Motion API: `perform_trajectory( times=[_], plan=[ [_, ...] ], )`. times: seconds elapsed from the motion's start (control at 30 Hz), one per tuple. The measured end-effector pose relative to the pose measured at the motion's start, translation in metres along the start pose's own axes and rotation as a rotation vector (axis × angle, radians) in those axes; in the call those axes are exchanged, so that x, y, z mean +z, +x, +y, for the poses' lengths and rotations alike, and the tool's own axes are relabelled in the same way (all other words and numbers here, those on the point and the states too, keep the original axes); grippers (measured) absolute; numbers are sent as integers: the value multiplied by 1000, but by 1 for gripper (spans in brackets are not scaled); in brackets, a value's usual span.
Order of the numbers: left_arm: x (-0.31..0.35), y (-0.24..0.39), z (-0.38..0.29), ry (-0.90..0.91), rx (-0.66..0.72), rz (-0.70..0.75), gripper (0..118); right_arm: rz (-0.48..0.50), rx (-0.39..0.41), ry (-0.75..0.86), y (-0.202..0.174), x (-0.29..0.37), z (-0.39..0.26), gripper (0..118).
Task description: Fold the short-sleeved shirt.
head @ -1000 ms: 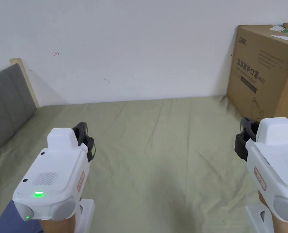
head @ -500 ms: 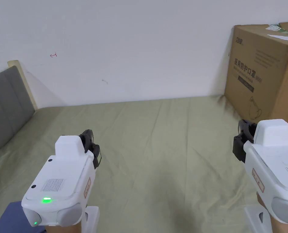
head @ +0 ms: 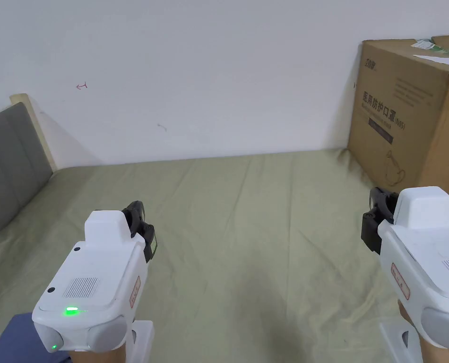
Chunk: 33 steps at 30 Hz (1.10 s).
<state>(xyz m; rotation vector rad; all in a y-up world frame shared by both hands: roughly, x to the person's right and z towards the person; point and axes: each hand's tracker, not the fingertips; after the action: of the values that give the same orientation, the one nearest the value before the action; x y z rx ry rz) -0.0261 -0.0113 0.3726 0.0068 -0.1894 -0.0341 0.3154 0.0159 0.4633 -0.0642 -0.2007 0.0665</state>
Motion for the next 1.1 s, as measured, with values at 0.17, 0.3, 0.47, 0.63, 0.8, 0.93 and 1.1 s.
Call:
perform_trajectory(
  times=[0.17,0.3,0.47,0.63,0.8,0.93,1.1],
  plan=[
    [0,0,0,1,-1,-4,0,1,2,-1,0,1,0,0],
    [0,0,0,3,5,-9,0,3,-3,-1,1,1,0,0],
    [1,0,-1,2,4,-11,0,6,1,-1,0,0,1,0],
    [2,1,-2,-1,2,-13,0,4,-2,2,0,1,1,0],
    [2,1,-2,-1,2,-14,0,6,1,0,-1,1,0,0],
    [1,1,-3,0,-1,-12,0,5,4,-1,-1,1,0,0],
    [1,-1,-5,-5,2,-10,0,4,1,-4,0,0,-1,0]
  ],
)
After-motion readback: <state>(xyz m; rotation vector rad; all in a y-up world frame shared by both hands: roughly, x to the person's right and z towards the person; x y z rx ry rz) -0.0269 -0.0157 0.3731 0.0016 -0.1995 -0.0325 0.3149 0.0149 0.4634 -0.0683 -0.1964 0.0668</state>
